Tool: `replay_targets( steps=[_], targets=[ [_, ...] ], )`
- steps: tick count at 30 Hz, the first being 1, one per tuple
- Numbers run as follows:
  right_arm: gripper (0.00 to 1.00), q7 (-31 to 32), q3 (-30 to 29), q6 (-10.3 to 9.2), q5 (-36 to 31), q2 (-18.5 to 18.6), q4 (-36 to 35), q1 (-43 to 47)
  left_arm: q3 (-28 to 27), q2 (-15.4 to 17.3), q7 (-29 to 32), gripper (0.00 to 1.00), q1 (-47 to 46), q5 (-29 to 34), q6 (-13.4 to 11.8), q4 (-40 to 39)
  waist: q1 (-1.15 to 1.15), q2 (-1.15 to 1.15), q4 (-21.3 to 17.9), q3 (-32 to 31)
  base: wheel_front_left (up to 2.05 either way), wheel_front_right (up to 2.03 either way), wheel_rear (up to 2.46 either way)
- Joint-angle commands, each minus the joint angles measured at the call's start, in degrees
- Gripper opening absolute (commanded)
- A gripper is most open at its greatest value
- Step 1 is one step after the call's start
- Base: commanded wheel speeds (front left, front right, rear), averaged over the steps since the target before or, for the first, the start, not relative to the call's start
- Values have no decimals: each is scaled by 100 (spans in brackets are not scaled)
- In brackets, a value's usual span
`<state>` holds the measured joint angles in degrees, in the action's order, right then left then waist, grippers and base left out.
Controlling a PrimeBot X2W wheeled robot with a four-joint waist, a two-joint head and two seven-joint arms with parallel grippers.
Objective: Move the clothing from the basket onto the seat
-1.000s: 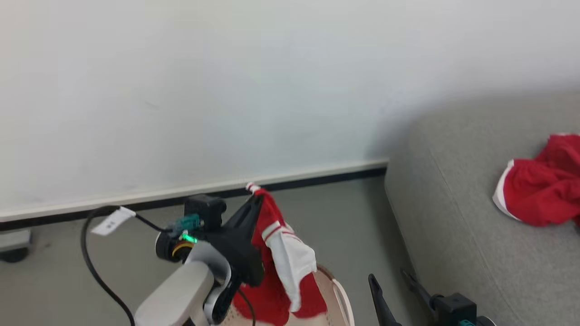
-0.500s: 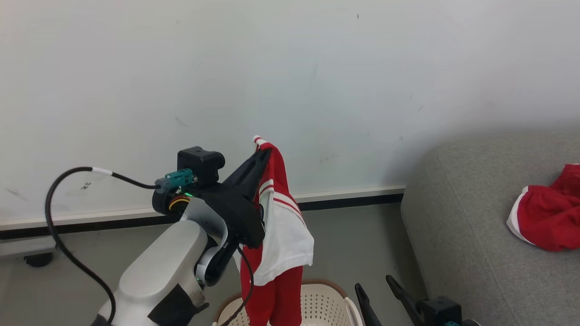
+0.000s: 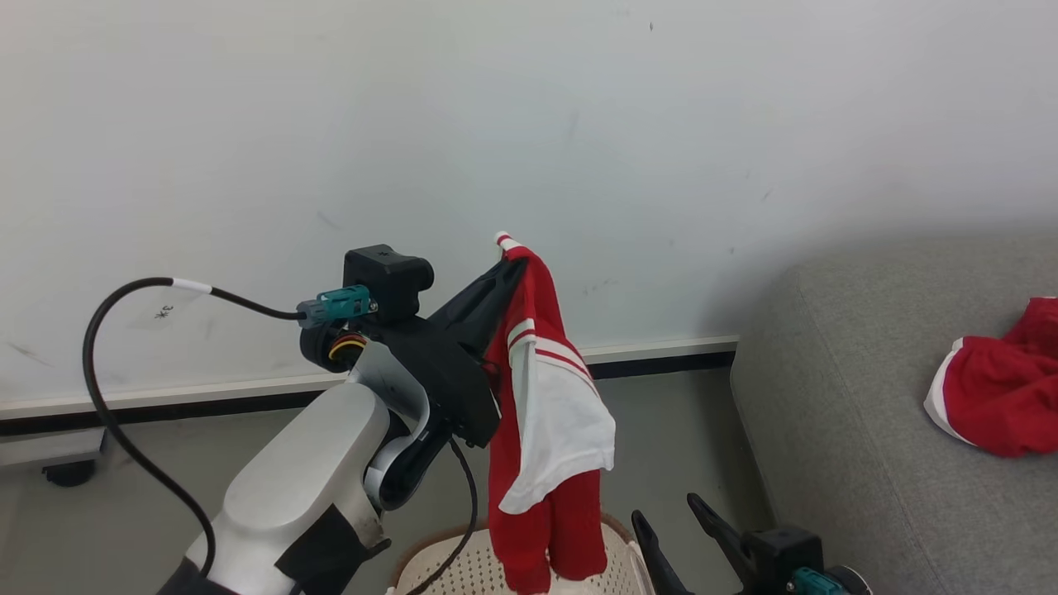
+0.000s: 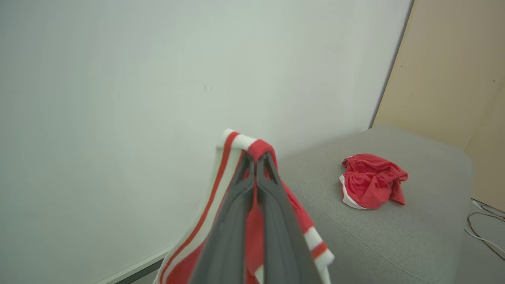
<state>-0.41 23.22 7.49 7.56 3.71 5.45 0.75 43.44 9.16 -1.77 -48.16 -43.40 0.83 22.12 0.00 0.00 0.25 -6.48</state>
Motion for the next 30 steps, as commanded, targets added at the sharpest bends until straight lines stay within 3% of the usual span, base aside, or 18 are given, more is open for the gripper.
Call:
replay_targets(
  steps=[1,12,20,30],
  targets=[
    [100,32,39,0,47,49,31,-71,30,-6,-6,0,-49,-38,41,-31,0,0,7,-2,0,0,0],
    [100,376,-81,0,54,244,345,-412,390,-118,-114,0,-353,21,517,-154,0,0,122,-8,0,0,0],
    [100,351,51,0,122,297,947,-948,667,-318,-29,0,-518,-213,619,-304,0,0,216,33,0,0,0],
    [100,253,859,0,823,243,1906,-1736,1077,-503,99,0,-573,-321,644,-512,0,0,437,55,0,0,0]
  ],
)
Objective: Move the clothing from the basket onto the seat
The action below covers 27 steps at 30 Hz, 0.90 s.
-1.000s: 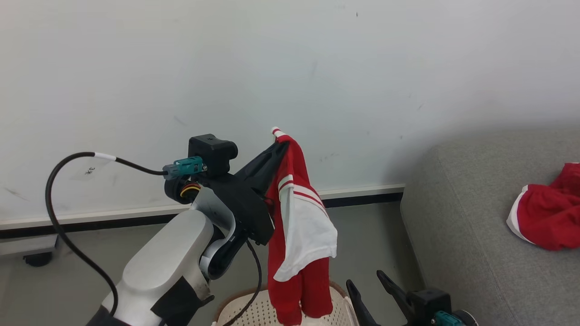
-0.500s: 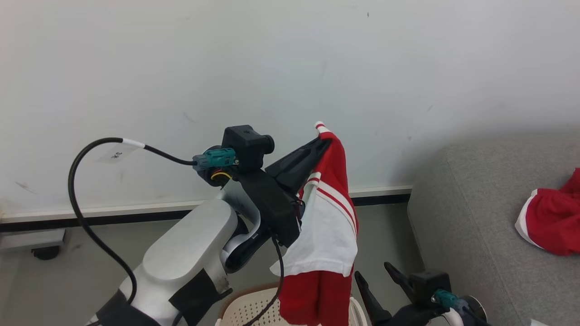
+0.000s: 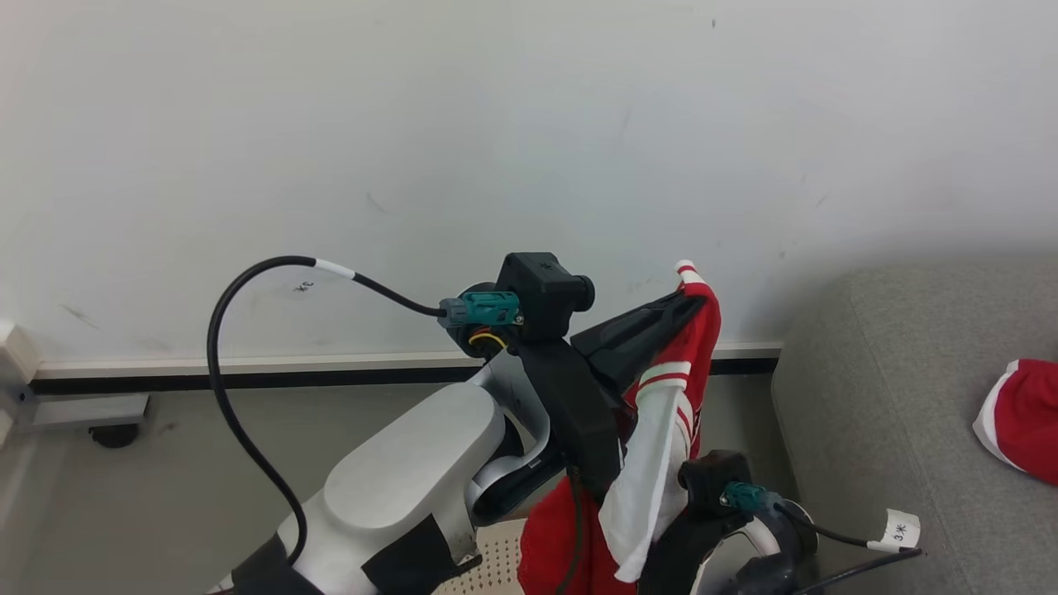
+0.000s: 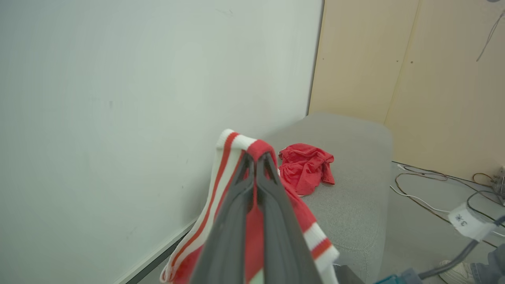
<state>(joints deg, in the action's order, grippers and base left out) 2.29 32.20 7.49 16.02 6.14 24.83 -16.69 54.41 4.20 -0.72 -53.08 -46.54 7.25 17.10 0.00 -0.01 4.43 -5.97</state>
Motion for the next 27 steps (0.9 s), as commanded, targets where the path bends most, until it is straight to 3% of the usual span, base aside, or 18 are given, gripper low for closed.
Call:
replay_targets(
  steps=[1,8,20,21,22,23,27],
  targets=[
    [100,-42,48,0,33,3,31,-59,14,-13,2,0,-90,-18,4,-25,0,1,37,6,0,0,0],
    [100,-336,312,0,276,-40,551,-509,164,-79,61,0,-110,-196,-13,-270,0,1,131,14,0,0,0],
    [100,-812,-249,0,-23,-282,1287,-828,142,-42,158,0,-10,-329,-227,-537,0,1,170,-43,0,0,0],
    [47,-864,-290,0,-63,-289,1324,-836,149,-25,159,0,13,-326,-252,-522,0,1,162,-52,0,0,0],
    [6,-894,-298,0,-84,-302,1367,-831,154,-7,151,0,33,-314,-273,-503,0,1,150,-59,0,0,0],
    [0,-899,-286,0,-102,-316,1396,-824,156,7,134,0,57,-303,-277,-486,0,1,137,-67,0,0,0],
    [0,-955,-238,0,-112,-336,1440,-782,205,106,49,0,131,-160,-363,-332,0,1,75,-101,0,0,0]
  ],
)
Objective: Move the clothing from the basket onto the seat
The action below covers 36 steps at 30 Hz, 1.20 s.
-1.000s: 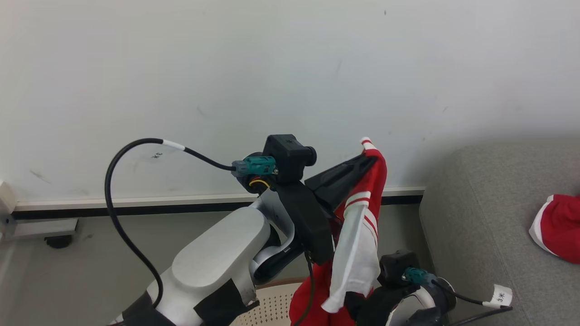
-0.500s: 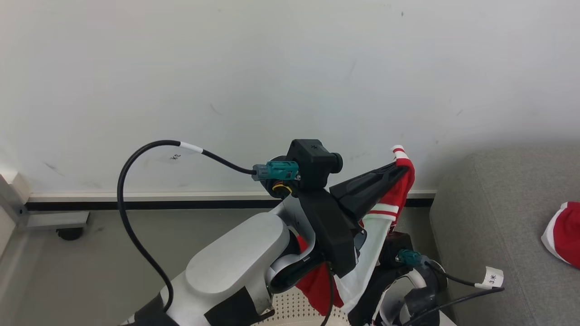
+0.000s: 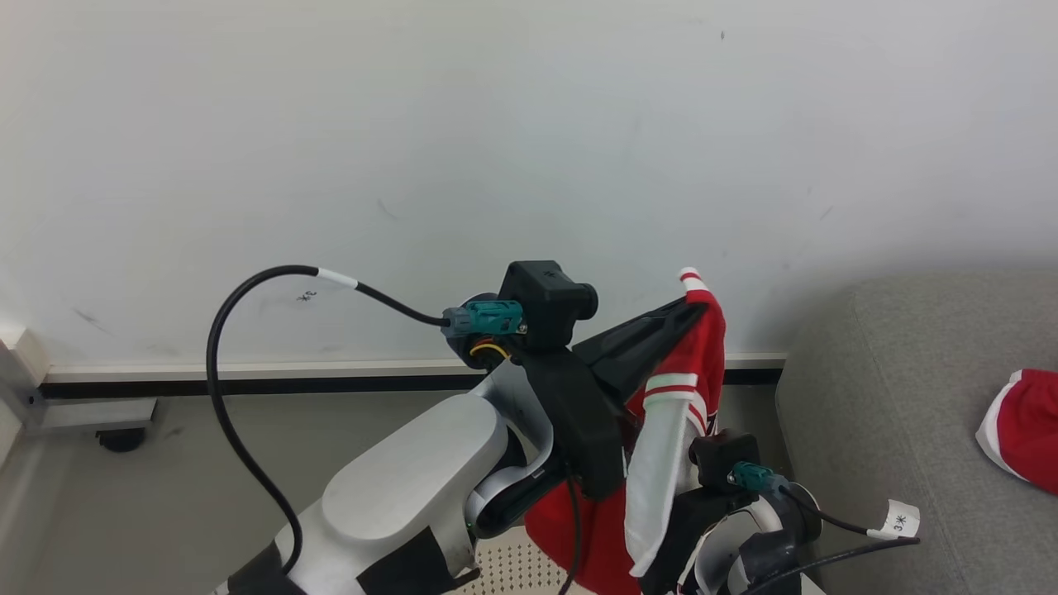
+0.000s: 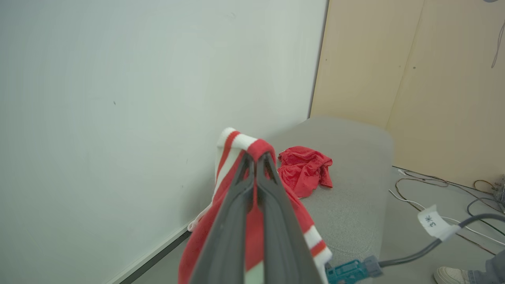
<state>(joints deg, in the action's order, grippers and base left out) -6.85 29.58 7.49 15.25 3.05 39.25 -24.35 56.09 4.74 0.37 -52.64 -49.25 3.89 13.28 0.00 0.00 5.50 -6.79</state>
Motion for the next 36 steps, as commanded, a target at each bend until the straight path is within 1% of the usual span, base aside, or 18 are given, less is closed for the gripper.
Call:
replay_targets(
  steps=[1,2,3,4,5,9,13,16,20,23,29,33,36],
  targets=[
    [0,-38,27,0,-28,-27,-3,-5,41,73,-91,0,105,132,-50,83,0,0,-47,-24,0,0,0],
    [0,-40,26,0,-21,-29,-5,7,27,103,-170,22,131,168,-94,129,0,0,-68,-32,0,0,0],
    [0,-48,19,0,-24,-29,-17,22,28,147,-238,40,129,255,-122,195,0,0,-88,-37,0,0,0],
    [0,-54,11,0,-36,-31,-37,41,25,186,-313,98,151,310,-163,268,0,0,-111,-42,0,0,0],
    [0,-56,2,0,-51,-32,-63,67,3,219,-375,100,221,339,-232,355,0,0,-133,-48,0,0,0],
    [0,-3,-25,0,-126,-32,-213,204,-16,344,-664,100,380,441,-299,647,0,0,-223,-63,0,0,0],
    [0,64,-120,0,-238,36,-466,335,-29,507,-1049,100,617,524,-281,881,0,0,-318,-74,0,0,0],
    [0,122,-189,0,-290,87,-620,437,2,589,-1169,100,771,536,-260,1002,0,0,-354,-76,0,0,0],
    [0,283,-282,0,-385,193,-1072,630,-102,705,-1343,100,1104,385,-227,1158,0,0,-414,-56,0,0,0],
    [0,462,-328,0,-447,319,-1465,773,-210,816,-1462,100,1367,384,-299,1195,0,0,-459,-5,0,0,0],
    [0,828,-644,0,-600,469,-2359,1124,-624,963,-1560,100,2000,364,-389,981,0,0,-592,102,0,0,0],
    [0,1024,-940,0,-698,505,-2879,1439,-983,1065,-1562,100,2514,596,-502,565,0,0,-701,155,0,0,0],
    [0,1167,-1149,0,-802,468,-3225,1695,-1091,1145,-1561,100,2870,807,-572,333,0,0,-753,180,0,0,0]
  ],
)
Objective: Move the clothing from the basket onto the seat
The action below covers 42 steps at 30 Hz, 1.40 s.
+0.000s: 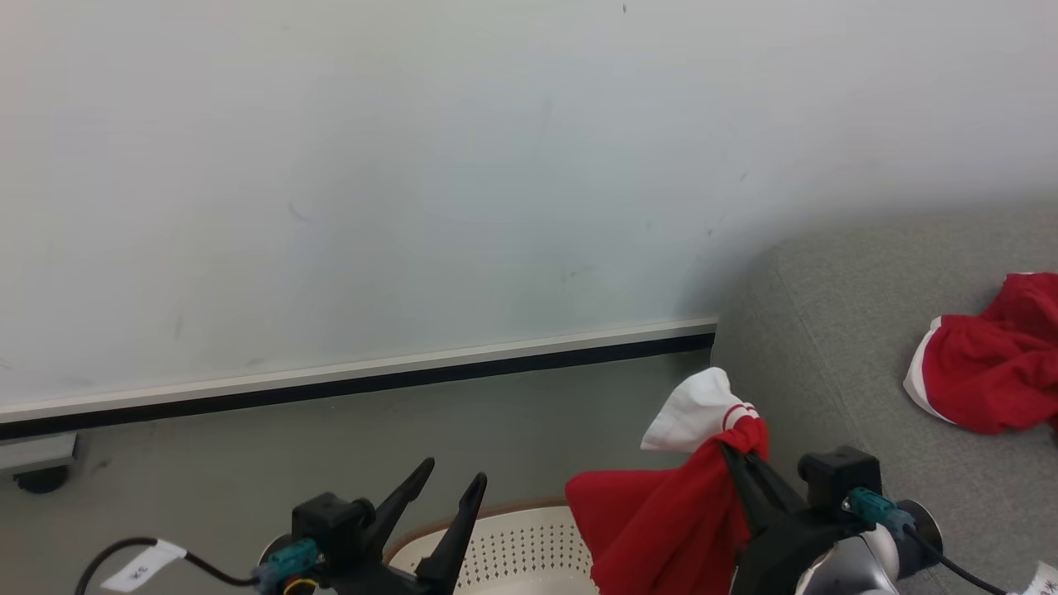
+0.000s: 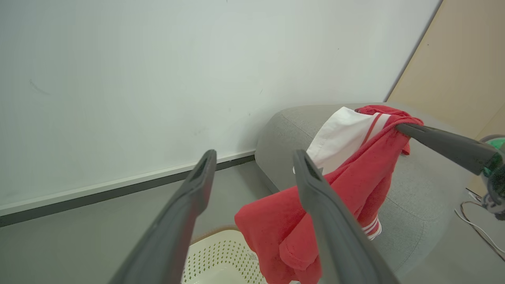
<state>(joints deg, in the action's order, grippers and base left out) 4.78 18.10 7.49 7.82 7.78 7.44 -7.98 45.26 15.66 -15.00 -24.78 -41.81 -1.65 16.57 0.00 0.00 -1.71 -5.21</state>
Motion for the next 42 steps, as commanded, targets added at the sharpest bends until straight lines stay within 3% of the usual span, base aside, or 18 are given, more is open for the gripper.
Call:
replay_targets(
  steps=[1,8,17,24,37,42],
  targets=[
    [0,50,-71,0,-79,-26,-148,143,-21,66,-24,100,187,86,-50,-50,0,0,-49,32,0,0,0],
    [0,281,-550,0,-232,-240,-759,736,-25,233,3,100,554,174,-365,-270,0,0,-202,93,0,0,0],
    [0,451,-537,0,-355,-340,-1156,876,-43,366,163,100,548,183,-530,-697,0,0,-686,222,0,0,0],
    [0,481,-453,0,-369,-351,-1270,806,-22,352,189,100,506,197,-561,-806,0,0,-1263,373,0,0,0],
    [0,372,-245,0,-293,-379,-1213,639,40,374,205,100,252,297,-502,-808,0,0,-2721,736,0,0,0],
    [0,259,-421,0,-343,-434,-1275,789,120,340,257,100,111,346,-403,-784,0,0,-2849,918,0,0,0]
  ],
)
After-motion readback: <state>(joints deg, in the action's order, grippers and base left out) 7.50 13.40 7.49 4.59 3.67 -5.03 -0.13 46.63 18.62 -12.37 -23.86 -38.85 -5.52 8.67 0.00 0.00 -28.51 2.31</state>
